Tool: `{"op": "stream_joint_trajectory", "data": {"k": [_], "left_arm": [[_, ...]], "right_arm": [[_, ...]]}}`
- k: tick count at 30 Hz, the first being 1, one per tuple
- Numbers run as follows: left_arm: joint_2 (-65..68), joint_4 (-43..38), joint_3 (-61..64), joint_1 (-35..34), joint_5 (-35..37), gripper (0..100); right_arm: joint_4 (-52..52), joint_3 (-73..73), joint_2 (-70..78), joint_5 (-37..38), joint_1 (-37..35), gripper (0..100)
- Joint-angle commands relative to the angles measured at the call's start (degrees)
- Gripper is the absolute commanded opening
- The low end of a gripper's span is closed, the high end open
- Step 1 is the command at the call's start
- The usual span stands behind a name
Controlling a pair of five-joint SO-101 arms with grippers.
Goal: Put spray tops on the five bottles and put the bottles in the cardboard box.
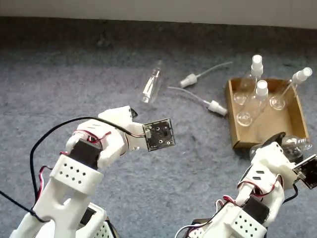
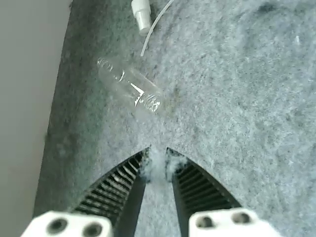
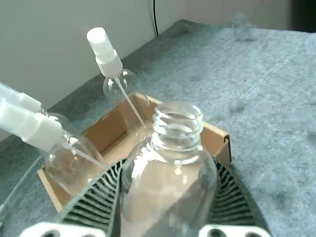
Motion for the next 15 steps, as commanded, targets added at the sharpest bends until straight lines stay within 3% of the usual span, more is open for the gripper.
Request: {"op": "stream_joint_trajectory", "data": {"k": [1,15], "left_arm": [[5.23,-5.63,-3.21,2.68,-2.64,1],[21.14,-26.64,-3.74,11.38,-2.46,1]], "right_arm": [[-4.79,0.92,-0.57,-0.62,1.54,11.3],[-4.88,2.59,-0.57,-0.62,22.81,11.3]]}}
